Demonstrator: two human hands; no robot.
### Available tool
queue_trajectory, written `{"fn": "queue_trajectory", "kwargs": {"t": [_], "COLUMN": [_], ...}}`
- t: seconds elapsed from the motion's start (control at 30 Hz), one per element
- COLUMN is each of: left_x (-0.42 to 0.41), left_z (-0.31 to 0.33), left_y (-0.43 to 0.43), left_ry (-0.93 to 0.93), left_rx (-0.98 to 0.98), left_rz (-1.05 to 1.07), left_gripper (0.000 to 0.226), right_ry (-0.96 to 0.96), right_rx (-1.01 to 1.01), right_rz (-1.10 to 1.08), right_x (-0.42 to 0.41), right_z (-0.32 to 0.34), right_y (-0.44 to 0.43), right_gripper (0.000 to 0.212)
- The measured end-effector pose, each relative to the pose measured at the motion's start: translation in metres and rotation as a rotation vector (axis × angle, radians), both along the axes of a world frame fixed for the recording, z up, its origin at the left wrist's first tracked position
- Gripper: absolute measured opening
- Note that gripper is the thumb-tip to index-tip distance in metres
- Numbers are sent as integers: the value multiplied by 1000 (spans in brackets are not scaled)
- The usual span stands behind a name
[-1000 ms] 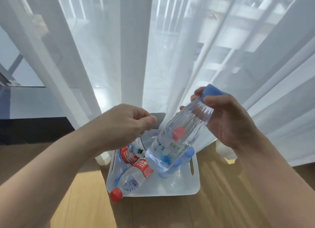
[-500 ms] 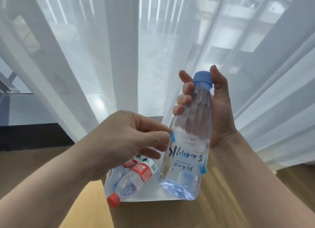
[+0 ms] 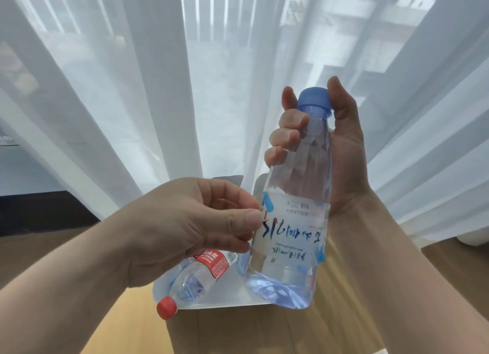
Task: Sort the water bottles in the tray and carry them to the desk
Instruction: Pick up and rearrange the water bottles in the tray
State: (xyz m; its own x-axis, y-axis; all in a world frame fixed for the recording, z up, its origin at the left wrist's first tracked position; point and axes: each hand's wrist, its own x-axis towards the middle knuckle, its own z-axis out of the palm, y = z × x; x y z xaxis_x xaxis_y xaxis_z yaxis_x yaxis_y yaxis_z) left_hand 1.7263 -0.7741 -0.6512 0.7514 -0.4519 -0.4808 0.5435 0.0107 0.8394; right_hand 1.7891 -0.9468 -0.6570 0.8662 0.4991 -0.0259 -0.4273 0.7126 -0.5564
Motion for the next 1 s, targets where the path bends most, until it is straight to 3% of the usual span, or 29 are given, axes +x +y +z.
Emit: {"fn": "queue_trajectory", "kwargs": {"t": [0.2, 0.3, 0.5, 0.6, 0.83, 1.0], "left_x": [-4, -5, -4, -4, -1, 3], "left_z": [3, 4, 2, 5, 7, -5], "left_y": [-3, -4, -3, -4, 0, 2], "left_ry": [65, 94, 110, 80, -75, -54], "left_rx": [-96, -130, -119, -109, 166, 218], "left_rz": [-16, -28, -95, -87, 43, 94], "left_gripper": [16, 7, 17, 11, 5, 21], "right_ry": [-7, -14, -15, -31, -54, 1], "right_rx": [80, 105, 133, 121, -213, -368], "right_rz": [91, 119, 152, 162, -48, -109], "right_x": [1, 1, 1, 1, -1, 4], "right_z": [1, 2, 4, 5, 15, 9], "right_y": [0, -1, -1, -2, -3, -2], "right_gripper": [41, 41, 41, 41, 38, 34]}}
